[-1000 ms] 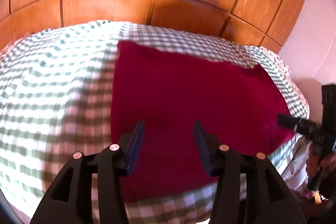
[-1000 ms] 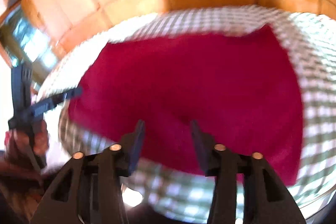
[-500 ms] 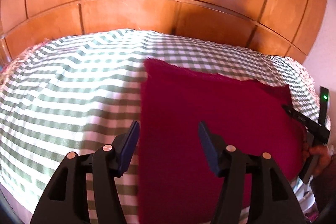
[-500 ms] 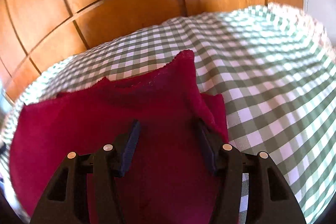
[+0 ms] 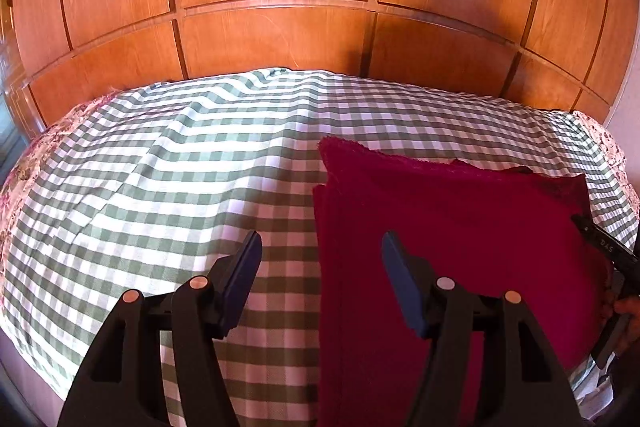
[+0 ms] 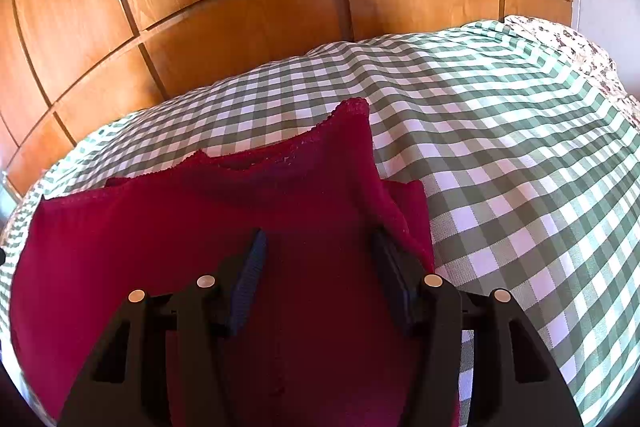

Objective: Fold small clothes

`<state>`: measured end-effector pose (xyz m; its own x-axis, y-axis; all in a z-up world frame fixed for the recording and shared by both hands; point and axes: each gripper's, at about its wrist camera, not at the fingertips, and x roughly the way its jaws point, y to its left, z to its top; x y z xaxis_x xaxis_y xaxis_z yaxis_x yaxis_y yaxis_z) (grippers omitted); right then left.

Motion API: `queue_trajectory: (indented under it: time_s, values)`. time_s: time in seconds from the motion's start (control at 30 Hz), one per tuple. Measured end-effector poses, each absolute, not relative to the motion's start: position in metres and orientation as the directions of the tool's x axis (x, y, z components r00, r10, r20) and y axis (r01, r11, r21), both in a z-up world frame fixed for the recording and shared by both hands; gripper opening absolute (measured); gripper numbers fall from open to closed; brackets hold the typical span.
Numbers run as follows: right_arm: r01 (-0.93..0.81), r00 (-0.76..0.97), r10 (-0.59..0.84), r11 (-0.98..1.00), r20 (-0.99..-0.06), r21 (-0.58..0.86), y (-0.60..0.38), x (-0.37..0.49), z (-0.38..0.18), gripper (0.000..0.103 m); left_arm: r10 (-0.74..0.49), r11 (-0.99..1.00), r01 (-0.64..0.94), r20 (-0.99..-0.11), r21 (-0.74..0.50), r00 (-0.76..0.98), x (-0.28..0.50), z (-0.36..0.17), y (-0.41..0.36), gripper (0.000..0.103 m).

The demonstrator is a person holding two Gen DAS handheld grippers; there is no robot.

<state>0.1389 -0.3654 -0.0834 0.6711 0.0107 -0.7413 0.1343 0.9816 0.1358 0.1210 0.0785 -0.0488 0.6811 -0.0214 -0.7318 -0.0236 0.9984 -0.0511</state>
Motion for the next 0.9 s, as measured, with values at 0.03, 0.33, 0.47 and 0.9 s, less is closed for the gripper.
queue_trajectory:
  time_s: [0.03,0.33,0.47,0.9]
  values:
    - [0.135,0.671,0.011,0.981,-0.741,0.137,-0.365,0.139,-0.083,0.054,-0.020,0.998,-0.023,-0.733,-0.050,0.680,0.123,-0.048,0.079,0.062]
    - [0.118,0.638,0.040,0.982,-0.769,0.149,-0.365,0.143,-0.056,0.068,-0.074,0.993,-0.027,-0.768,-0.117,0.637,0.150,-0.057,0.094,0.066]
    - [0.167,0.687,-0.013,0.976,-0.727,0.141,-0.380,0.144,-0.030,0.068,-0.150,0.981,-0.007,-0.776,-0.195,0.613,0.167,-0.067,0.100,0.064]
    - [0.136,0.634,-0.040,0.989,-0.773,0.060,-0.384,0.167,-0.047,0.006,-0.349,0.912,0.026,-0.738,-0.410,0.577,0.200,-0.082,0.091,0.007]
